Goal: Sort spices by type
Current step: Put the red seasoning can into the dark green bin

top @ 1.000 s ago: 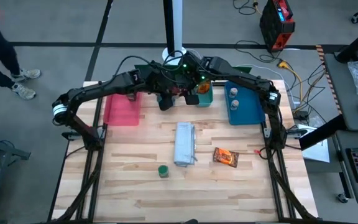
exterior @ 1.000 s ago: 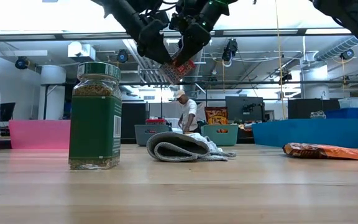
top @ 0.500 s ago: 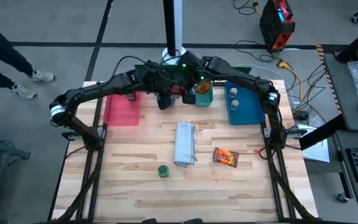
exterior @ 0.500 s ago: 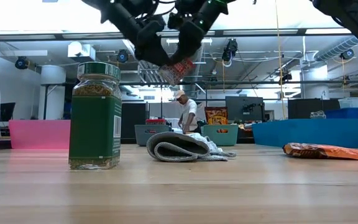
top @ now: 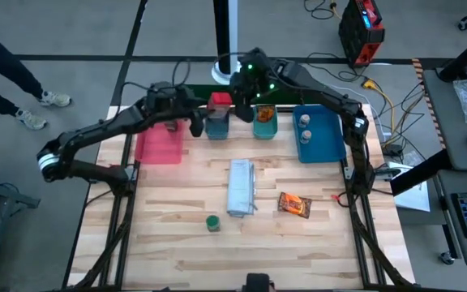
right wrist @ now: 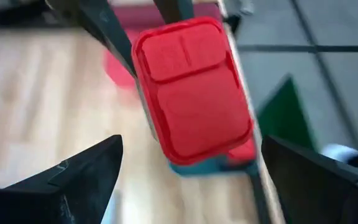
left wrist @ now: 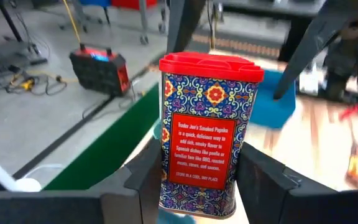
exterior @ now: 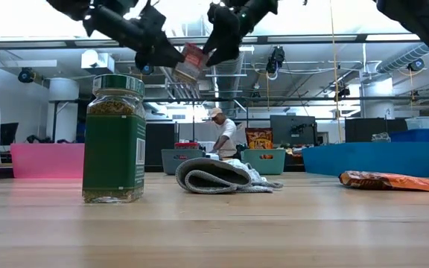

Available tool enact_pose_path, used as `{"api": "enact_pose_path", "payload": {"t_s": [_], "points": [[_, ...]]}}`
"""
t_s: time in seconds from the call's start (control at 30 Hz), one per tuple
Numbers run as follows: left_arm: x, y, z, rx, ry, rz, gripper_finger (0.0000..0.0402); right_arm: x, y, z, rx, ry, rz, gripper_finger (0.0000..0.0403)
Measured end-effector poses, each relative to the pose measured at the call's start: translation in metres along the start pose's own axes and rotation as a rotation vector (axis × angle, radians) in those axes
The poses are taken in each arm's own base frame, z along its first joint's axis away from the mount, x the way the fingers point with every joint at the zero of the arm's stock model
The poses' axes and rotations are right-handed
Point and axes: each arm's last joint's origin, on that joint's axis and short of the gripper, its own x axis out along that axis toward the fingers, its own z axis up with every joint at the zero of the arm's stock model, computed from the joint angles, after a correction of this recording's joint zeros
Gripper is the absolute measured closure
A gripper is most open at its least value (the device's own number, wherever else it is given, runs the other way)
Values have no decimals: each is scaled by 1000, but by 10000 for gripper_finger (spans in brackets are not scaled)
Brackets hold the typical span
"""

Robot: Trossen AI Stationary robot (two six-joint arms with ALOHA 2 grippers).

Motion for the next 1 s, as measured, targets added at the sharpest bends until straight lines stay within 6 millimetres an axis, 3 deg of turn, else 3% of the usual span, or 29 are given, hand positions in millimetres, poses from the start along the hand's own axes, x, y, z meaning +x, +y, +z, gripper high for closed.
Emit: {"api": "enact_pose_path", "payload": {"t_s": [0.23, 0.4, 0.57, 0.73, 0.9, 1.0], "points": [[-20, 1, -6, -28, -117, -20, 253, 3, -32, -2, 109, -181, 167, 30], [-27, -1, -2, -29, -153, -76, 253, 7, -35, 5, 119, -299, 311, 30], [-30, 1, 5, -42, -225, -122, 253, 9, -31, 15, 79, -375, 338, 39], [-31, 5, 6, -54, -244, -121, 253, 9, -29, 17, 76, -388, 332, 93], [-31, 7, 6, -67, -239, -109, 251, 9, -30, 17, 44, -393, 326, 197], [-31, 7, 5, -76, -229, -99, 224, 9, -30, 17, 33, -394, 324, 205]]}}
